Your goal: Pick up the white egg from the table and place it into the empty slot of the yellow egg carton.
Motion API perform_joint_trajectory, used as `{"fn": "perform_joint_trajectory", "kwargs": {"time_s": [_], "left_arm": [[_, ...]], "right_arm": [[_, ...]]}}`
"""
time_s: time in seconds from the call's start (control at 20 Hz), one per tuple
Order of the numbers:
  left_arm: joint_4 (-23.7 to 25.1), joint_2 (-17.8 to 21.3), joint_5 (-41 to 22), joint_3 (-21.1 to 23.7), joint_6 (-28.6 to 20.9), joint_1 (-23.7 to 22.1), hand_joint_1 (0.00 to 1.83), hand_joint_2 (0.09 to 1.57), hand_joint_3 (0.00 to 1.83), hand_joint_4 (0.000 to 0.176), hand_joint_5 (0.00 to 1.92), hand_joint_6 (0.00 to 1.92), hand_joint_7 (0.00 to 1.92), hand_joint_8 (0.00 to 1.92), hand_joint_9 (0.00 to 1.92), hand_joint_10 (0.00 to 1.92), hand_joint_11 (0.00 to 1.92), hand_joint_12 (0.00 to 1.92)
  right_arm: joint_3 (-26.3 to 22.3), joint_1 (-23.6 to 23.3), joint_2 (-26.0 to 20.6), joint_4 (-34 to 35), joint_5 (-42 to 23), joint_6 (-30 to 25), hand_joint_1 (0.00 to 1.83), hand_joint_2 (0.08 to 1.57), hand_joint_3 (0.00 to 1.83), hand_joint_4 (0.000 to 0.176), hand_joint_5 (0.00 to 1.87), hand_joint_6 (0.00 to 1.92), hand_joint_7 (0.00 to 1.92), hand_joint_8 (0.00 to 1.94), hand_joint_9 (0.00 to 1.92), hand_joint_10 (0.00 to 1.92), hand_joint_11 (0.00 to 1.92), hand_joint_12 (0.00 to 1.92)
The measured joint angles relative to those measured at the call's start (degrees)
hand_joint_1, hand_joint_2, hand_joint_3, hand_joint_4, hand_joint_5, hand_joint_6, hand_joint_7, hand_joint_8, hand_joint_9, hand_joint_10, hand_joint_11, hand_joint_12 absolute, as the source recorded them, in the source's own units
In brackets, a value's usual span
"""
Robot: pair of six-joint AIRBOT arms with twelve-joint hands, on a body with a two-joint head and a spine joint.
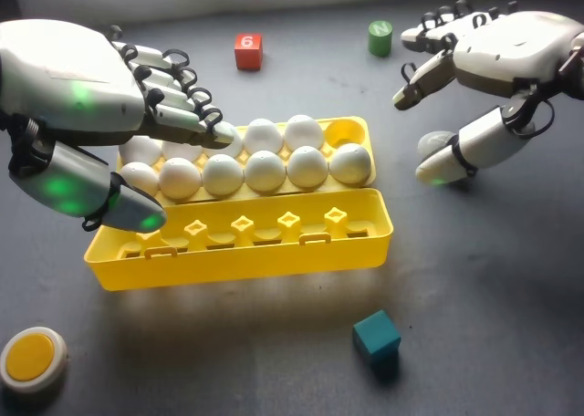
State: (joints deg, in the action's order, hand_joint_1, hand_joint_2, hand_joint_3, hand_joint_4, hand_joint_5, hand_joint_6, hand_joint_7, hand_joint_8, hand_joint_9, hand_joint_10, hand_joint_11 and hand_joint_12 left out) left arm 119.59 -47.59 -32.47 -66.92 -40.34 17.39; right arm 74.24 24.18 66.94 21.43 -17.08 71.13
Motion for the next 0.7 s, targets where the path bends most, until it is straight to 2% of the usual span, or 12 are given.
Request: {"fn": "perform_joint_trajectory", "kwargs": {"time_s": [0.05, 0.1, 0.15, 0.2, 0.25, 0.5, 0.55, 0.6, 0.65, 0.7], "left_arm": [[0.0, 0.0, -0.1, -0.1, 0.0, 0.0, 0.05, 1.29, 0.01, 0.0, 0.19, 0.01, 0.19, 0.01, 0.17, 0.01, 0.0, 0.42], [0.0, 0.0, 0.0, -0.1, 0.0, 0.0, 0.01, 1.3, 0.01, 0.0, 0.18, 0.0, 0.18, 0.0, 0.16, 0.0, 0.0, 0.39], [0.0, 0.0, 0.0, -0.1, 0.0, 0.0, 0.04, 1.31, 0.01, 0.0, 0.17, 0.0, 0.17, 0.0, 0.15, 0.0, 0.0, 0.37], [0.0, 0.0, 0.0, -0.1, 0.0, 0.0, 0.06, 1.3, 0.01, 0.0, 0.17, 0.0, 0.18, 0.0, 0.16, 0.0, 0.0, 0.37], [0.0, 0.0, 0.0, -0.1, 0.0, 0.0, 0.11, 1.3, 0.0, 0.0, 0.19, 0.01, 0.19, 0.01, 0.17, 0.01, 0.0, 0.38], [0.0, 0.0, 0.0, -0.1, 0.0, 0.0, 0.1, 1.3, 0.0, 0.0, 0.18, 0.0, 0.2, 0.01, 0.17, 0.01, 0.0, 0.4], [0.0, 0.0, 0.0, -0.1, 0.0, 0.0, 0.11, 1.3, 0.0, 0.0, 0.19, 0.0, 0.2, 0.0, 0.18, 0.01, 0.0, 0.45], [0.0, 0.0, 0.0, -0.1, 0.0, 0.0, 0.1, 1.3, 0.0, 0.0, 0.18, 0.0, 0.18, 0.0, 0.17, 0.0, 0.0, 0.43], [0.0, 0.0, 0.0, -0.1, 0.0, 0.0, 0.09, 1.31, 0.0, 0.0, 0.16, 0.0, 0.17, 0.0, 0.15, 0.0, 0.0, 0.36], [0.0, 0.0, 0.0, -0.1, 0.0, 0.0, 0.12, 1.31, 0.0, 0.0, 0.18, 0.01, 0.17, 0.01, 0.16, 0.01, 0.0, 0.35]], "right_arm": [[0.6, 0.4, 0.7, 0.1, -0.2, 0.0, 0.68, 0.86, 0.0, 0.161, 0.73, 0.01, 0.0, 0.0, 0.0, 0.0, 0.0, 0.0], [1.3, 0.5, 1.3, 0.1, -0.1, 0.0, 0.7, 0.85, 0.0, 0.152, 0.76, 0.02, 0.0, 0.0, 0.0, 0.0, 0.0, 0.0], [1.8, 0.9, 1.7, 0.0, -0.3, 0.0, 0.75, 0.85, 0.0, 0.133, 0.81, 0.01, 0.0, 0.0, 0.0, 0.0, 0.0, 0.0], [2.2, 1.1, 1.9, 0.0, -0.5, 0.0, 0.75, 0.85, 0.0, 0.145, 0.8, 0.0, 0.0, 0.0, 0.0, 0.0, 0.0, 0.0], [2.6, 1.5, 2.0, 0.1, -0.7, 0.0, 0.77, 0.85, 0.0, 0.126, 0.81, 0.0, 0.0, 0.0, 0.0, 0.0, 0.0, 0.0], [4.2, 2.3, 2.5, 0.2, -1.3, 0.0, 0.77, 0.86, 0.0, 0.123, 0.8, 0.0, 0.0, 0.0, 0.0, 0.0, 0.0, 0.0], [4.4, 2.5, 2.6, 0.2, -1.5, 0.0, 0.77, 0.86, 0.0, 0.109, 0.74, 0.0, 0.0, 0.0, 0.0, 0.0, 0.0, 0.0], [4.5, 2.8, 2.6, 0.2, -1.6, 0.0, 0.77, 0.85, 0.0, 0.108, 0.73, 0.0, 0.0, 0.0, 0.0, 0.0, 0.0, 0.0], [4.6, 2.9, 2.7, 0.2, -1.7, 0.0, 0.75, 0.84, 0.0, 0.119, 0.71, 0.0, 0.0, 0.0, 0.0, 0.0, 0.0, 0.0], [4.8, 3.3, 2.7, 0.2, -1.6, 0.0, 0.76, 0.84, 0.0, 0.116, 0.7, 0.0, 0.0, 0.0, 0.0, 0.0, 0.0, 0.0]]}}
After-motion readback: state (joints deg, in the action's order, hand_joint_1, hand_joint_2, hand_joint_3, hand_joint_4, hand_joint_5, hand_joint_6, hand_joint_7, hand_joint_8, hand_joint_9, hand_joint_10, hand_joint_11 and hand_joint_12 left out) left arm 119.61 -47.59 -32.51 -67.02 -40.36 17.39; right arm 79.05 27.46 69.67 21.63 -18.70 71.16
